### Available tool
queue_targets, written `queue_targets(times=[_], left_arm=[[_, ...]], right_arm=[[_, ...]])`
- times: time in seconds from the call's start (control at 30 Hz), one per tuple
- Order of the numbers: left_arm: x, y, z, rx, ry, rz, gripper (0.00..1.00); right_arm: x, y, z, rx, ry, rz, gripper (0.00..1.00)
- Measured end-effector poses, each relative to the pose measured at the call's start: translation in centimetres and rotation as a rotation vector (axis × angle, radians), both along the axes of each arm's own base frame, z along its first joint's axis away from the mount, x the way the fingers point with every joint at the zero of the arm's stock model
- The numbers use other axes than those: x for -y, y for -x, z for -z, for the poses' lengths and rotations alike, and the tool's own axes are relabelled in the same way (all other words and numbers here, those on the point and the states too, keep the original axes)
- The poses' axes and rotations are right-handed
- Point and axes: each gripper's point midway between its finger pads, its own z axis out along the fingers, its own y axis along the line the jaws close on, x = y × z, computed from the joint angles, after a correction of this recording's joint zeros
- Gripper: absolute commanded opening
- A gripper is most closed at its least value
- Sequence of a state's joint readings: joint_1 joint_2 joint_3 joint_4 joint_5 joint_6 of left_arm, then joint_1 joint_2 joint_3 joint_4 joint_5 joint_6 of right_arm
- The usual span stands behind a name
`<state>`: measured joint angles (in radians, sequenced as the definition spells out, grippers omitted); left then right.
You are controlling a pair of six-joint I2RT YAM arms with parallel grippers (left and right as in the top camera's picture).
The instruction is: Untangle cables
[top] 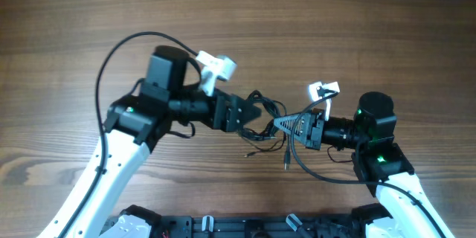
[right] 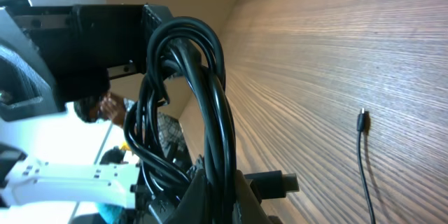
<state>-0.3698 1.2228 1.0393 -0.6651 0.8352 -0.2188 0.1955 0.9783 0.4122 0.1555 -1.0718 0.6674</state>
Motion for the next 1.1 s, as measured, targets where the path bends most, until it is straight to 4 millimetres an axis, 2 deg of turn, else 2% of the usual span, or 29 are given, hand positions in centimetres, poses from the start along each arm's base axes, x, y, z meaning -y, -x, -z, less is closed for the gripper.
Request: queue_targets(times=[0.2, 0.3, 0.4, 0.57, 0.83, 1.1], left_arm=[[-1.6, -0.8, -0.6, -0.009, 0.008, -0.073, 1.00], [-2.2, -0.8, 0.2, -0.058, -0.032, -0.123, 0.99], [-3.2, -1.0, 1.6, -0.116, -0.101, -0.205, 0.91], [-2.5, -0.7, 2.2, -0.130, -0.148, -0.236, 0.86], [-1.5, -1.1, 2.6, -0.138, -0.192, -0.335, 0.67], [-1.1, -1.8, 3.0, -0.179, -0.202, -0.448, 0.66]], right_arm=[[0.5, -1.1, 0.5, -0.096, -0.002, 0.092, 0.04], [0.6, -1.4, 0.6, -0.138, -0.010, 0.118, 0.04], [0.7, -1.7, 0.7, -0.170, -0.015, 0.144, 0.04], [1.0, -2.3, 0.9, -0.227, -0.024, 0.196, 0.04], [1.3, -2.7, 1.1, -0.314, -0.049, 0.249, 0.04], [1.4, -2.9, 1.2, -0.372, -0.067, 0.277, 0.04]])
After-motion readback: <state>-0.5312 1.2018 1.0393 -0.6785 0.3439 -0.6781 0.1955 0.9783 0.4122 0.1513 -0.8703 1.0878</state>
